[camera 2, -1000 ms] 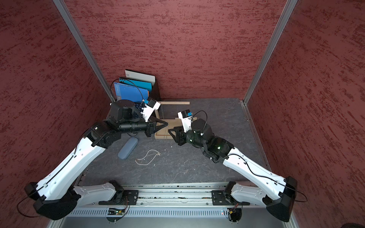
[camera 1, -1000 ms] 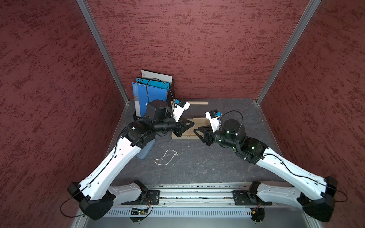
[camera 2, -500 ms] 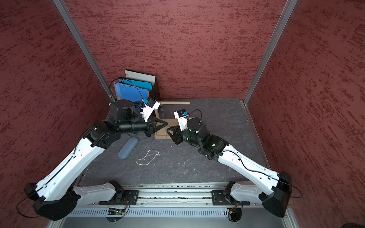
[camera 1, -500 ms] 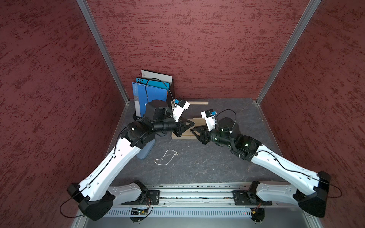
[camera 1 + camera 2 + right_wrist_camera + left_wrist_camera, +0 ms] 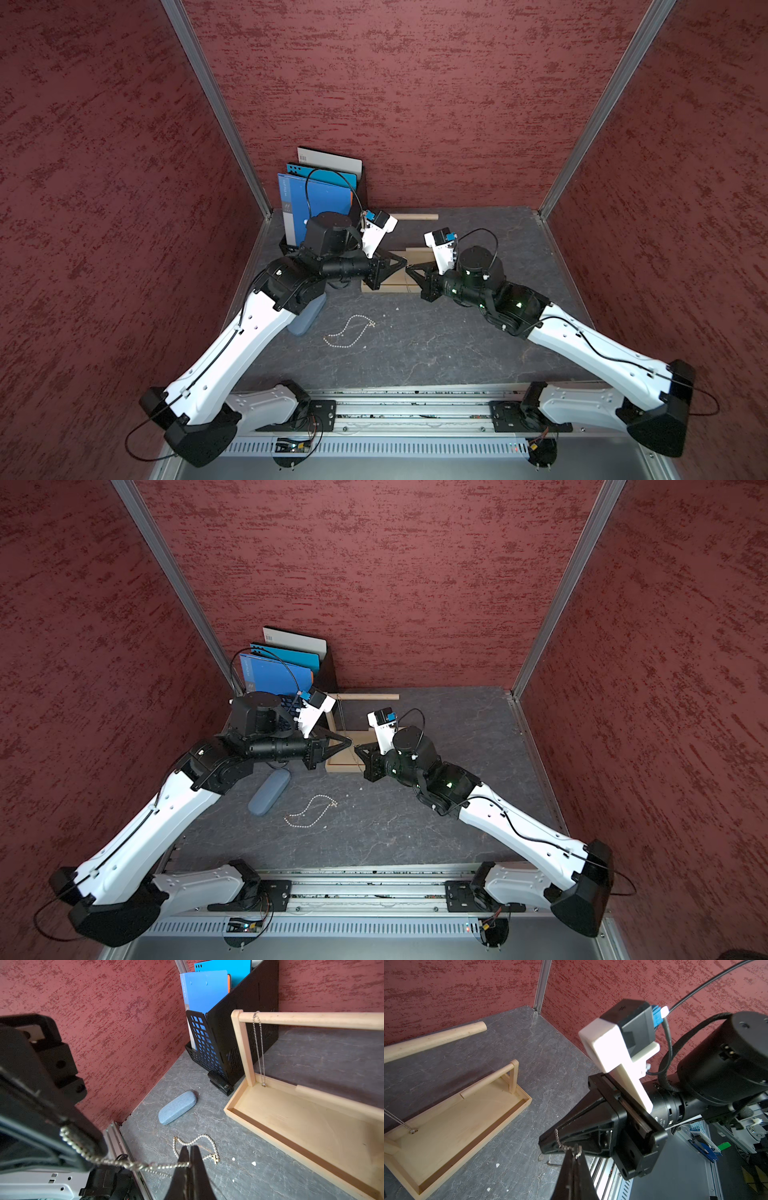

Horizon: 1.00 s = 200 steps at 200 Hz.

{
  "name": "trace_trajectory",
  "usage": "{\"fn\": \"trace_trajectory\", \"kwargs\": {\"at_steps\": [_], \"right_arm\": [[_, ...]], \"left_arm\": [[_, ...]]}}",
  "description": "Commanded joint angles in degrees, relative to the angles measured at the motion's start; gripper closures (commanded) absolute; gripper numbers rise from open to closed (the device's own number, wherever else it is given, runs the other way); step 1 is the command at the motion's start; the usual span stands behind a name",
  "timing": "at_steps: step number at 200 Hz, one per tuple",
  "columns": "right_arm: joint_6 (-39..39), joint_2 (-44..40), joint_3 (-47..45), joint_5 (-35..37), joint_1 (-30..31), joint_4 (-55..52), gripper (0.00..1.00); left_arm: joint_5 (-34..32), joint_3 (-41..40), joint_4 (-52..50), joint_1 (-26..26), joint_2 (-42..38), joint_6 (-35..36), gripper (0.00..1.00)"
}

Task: Hang the necklace on the jewelry display stand
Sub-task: Pick up the necklace from the center of the board.

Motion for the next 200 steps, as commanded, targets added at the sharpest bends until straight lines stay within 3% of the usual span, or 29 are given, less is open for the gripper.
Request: {"fn": "trace_trajectory", "kwargs": {"at_steps": [1, 63, 100, 200], "right_arm": [[-1.95, -1.89, 3.87, 7.66, 0.21, -4.21, 1.0], [-6.37, -1.32, 8.41, 16.63, -0.84, -10.56, 1.0], [-7.43, 0.33, 11.44, 17.83, -2.85, -13.59, 1.0], [-12.73, 9.88, 23.06, 6.52, -13.64, -18.06, 1.0]], "left_arm": [[0.56, -1.33, 1.48, 0.33, -1.1, -0.53, 1.0], [-0.35, -2.63, 3.21, 0.23, -0.33, -2.68, 1.0], [-1.6, 2.0, 2.17, -1.22, 4.39, -2.71, 1.0], [-4.74, 8.97, 5.12, -1.64, 15.36, -5.29, 1.0]]}}
